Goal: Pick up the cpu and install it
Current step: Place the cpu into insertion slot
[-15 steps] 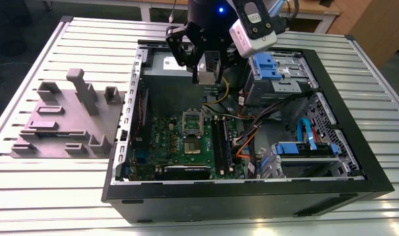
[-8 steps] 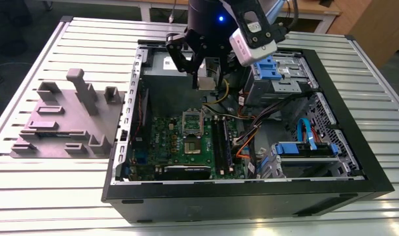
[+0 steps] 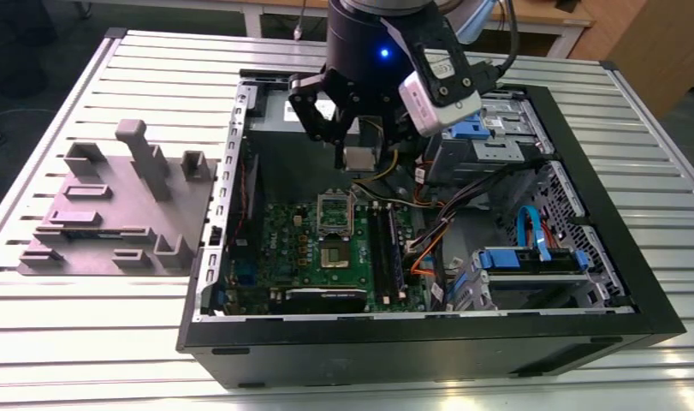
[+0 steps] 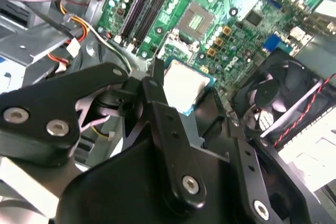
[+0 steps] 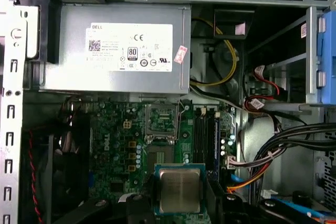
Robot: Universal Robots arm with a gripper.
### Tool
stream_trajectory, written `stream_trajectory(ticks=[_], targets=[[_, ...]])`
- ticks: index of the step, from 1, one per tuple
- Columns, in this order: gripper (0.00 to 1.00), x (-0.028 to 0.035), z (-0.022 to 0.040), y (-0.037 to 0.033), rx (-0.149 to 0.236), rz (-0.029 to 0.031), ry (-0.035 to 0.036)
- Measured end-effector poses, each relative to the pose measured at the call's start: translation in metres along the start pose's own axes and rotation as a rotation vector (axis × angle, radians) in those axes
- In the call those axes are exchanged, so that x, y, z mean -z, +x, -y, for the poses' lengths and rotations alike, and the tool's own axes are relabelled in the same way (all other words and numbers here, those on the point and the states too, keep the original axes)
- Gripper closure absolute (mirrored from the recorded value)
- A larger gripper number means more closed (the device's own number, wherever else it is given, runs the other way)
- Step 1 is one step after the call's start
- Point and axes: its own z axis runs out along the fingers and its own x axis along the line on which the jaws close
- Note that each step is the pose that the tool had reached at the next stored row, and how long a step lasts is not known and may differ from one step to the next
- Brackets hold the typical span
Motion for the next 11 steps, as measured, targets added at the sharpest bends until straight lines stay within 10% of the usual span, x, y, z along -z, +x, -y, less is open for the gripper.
stream_trajectory(ticks=[11], targets=[[0.53,-0.0007,0.0102,0.0004,0.0,-0.0003,0.0133]])
